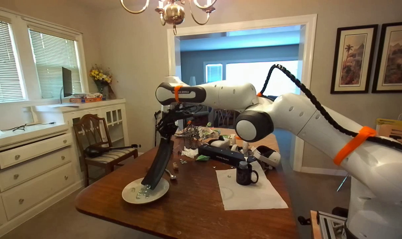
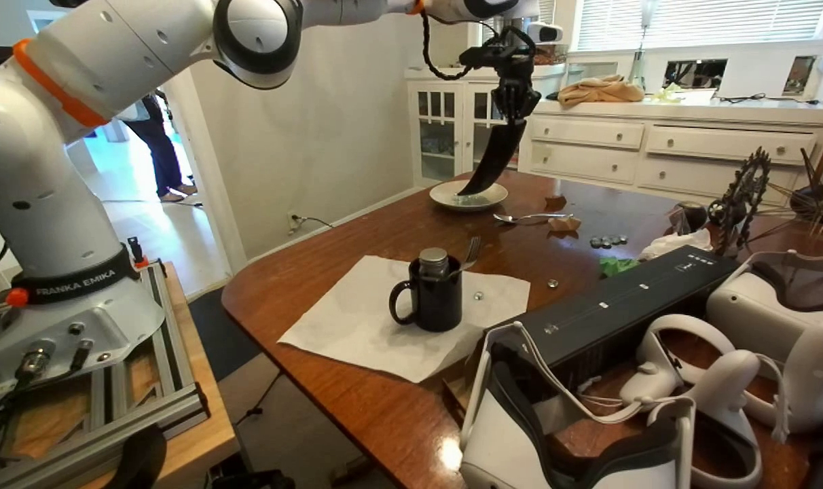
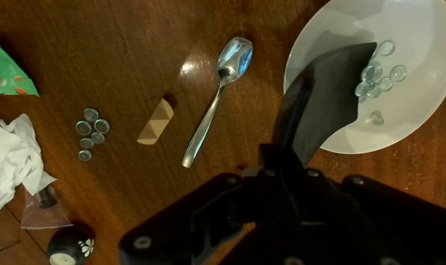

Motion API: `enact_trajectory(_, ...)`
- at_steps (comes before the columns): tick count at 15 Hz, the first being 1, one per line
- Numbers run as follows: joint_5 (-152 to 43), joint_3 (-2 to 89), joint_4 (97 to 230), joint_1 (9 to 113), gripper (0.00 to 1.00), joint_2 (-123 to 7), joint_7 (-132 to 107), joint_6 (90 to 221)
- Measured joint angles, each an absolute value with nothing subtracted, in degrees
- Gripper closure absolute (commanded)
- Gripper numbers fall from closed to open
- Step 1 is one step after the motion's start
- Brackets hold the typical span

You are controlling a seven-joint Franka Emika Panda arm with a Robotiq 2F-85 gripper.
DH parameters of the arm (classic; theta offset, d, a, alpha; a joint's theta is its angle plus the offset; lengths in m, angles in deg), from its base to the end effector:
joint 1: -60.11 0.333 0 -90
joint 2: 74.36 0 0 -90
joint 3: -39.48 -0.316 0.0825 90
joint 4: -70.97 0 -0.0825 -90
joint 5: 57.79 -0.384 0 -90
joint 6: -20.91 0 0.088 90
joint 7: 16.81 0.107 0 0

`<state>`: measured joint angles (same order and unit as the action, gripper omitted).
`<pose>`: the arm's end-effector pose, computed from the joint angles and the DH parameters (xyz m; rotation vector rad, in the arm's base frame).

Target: Pick up the black plate and pour it's contents in the bowl

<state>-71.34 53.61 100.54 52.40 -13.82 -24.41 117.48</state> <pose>0.7820 -0.1653 0.4085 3.1268 -0.1939 0.2003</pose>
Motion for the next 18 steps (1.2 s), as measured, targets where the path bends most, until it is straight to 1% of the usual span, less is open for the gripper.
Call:
enact_trajectory(13, -52.78, 65.94, 98.78, 71.45, 0.98, -14.65, -17.51, 108.28)
enact_trajectory(16, -50.6, 60.89, 94.0, 69.84, 0.98, -15.41, -11.78, 106.87)
enact_trajectory(18, -50.63, 57.35, 93.74, 67.15, 0.98, -17.53, -8.63, 106.95)
